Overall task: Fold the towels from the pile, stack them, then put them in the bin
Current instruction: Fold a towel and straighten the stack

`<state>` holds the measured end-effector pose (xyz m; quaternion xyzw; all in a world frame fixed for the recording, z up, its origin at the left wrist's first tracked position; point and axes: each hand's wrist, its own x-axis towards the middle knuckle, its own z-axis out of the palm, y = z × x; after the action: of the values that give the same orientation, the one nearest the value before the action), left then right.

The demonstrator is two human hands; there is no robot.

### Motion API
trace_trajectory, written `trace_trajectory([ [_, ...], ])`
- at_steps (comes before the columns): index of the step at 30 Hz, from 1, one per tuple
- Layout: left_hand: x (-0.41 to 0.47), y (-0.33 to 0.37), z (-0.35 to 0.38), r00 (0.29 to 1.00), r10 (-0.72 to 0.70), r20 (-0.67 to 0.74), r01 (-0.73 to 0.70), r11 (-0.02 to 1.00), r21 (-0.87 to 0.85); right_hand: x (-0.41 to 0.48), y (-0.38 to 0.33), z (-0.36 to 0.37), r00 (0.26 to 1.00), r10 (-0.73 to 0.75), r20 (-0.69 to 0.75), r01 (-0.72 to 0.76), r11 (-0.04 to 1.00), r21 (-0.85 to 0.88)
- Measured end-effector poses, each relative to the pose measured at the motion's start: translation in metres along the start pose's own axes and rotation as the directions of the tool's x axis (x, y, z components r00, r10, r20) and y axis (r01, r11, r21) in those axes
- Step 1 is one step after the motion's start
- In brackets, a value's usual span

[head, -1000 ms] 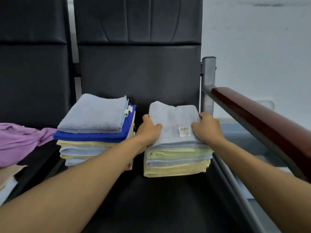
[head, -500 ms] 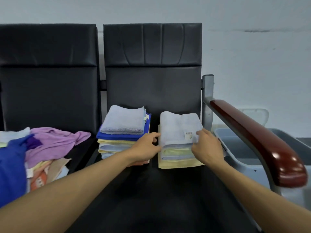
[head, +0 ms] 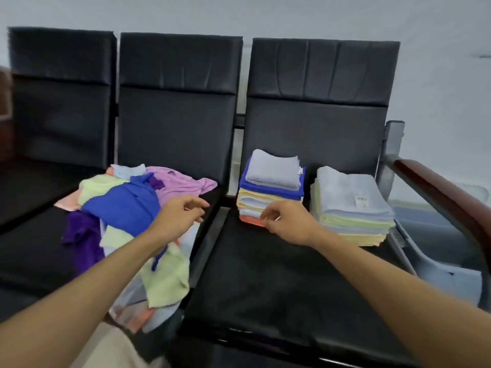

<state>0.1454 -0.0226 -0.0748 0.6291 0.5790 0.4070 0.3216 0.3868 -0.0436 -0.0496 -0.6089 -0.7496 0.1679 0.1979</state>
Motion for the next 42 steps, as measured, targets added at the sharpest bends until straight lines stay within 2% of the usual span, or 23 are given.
trace_trajectory([
  [2,-0.002,-0.030,-0.026,0.981,-0.043,-0.192,0.041,0.999,-0.012,0.016,-0.030,0.022,0.996,-0.068,0.060,0.068,0.998,0.007],
  [4,-0.005,-0.056,-0.043,0.944,-0.070,-0.322,0.072,0.997,-0.005,0.031,-0.051,0.042,0.991,-0.108,0.082,0.107,0.994,0.023],
  [9,-0.013,-0.097,-0.086,0.902,-0.075,-0.426,0.153,0.976,0.153,0.073,-0.092,0.105,0.987,-0.119,0.106,0.106,0.987,0.122],
  [11,-0.019,-0.100,-0.091,0.906,-0.063,-0.418,0.159,0.967,0.198,0.088,-0.104,0.125,0.992,-0.085,0.097,0.065,0.979,0.192],
  [15,-0.023,-0.103,-0.090,0.932,-0.005,-0.363,0.116,0.952,0.284,0.114,-0.121,0.167,0.986,0.055,0.156,-0.107,0.929,0.354],
  [17,-0.021,-0.103,-0.087,0.939,0.000,-0.343,0.109,0.948,0.298,0.118,-0.124,0.181,0.985,0.068,0.157,-0.118,0.934,0.338],
  [21,-0.017,-0.097,-0.079,0.937,0.033,-0.349,0.076,0.952,0.296,0.115,-0.126,0.179,0.999,0.047,-0.009,-0.041,0.947,0.317],
  [26,-0.009,-0.069,-0.056,0.910,0.142,-0.389,-0.066,0.977,0.202,0.110,-0.129,0.147,0.975,0.028,-0.221,0.078,0.886,0.458],
  [31,-0.004,-0.034,-0.032,0.859,0.182,-0.478,-0.188,0.982,0.035,0.091,-0.121,0.102,0.953,-0.083,-0.290,0.239,0.795,0.558],
  [34,-0.006,-0.016,-0.016,0.837,0.250,-0.486,-0.277,0.961,0.017,0.068,-0.101,0.068,0.943,-0.176,-0.282,0.302,0.806,0.508],
  [37,-0.006,-0.002,0.008,0.886,0.284,-0.367,-0.304,0.953,0.004,0.038,-0.066,0.044,0.959,-0.194,-0.208,0.268,0.860,0.434],
  [40,-0.004,0.008,0.039,0.948,0.315,-0.039,-0.312,0.947,0.077,0.007,-0.026,0.028,0.982,-0.153,-0.107,0.186,0.871,0.455],
  [42,-0.005,0.015,0.058,0.930,0.322,0.175,-0.338,0.939,0.068,-0.013,0.003,0.017,0.993,-0.114,-0.008,0.102,0.859,0.502],
])
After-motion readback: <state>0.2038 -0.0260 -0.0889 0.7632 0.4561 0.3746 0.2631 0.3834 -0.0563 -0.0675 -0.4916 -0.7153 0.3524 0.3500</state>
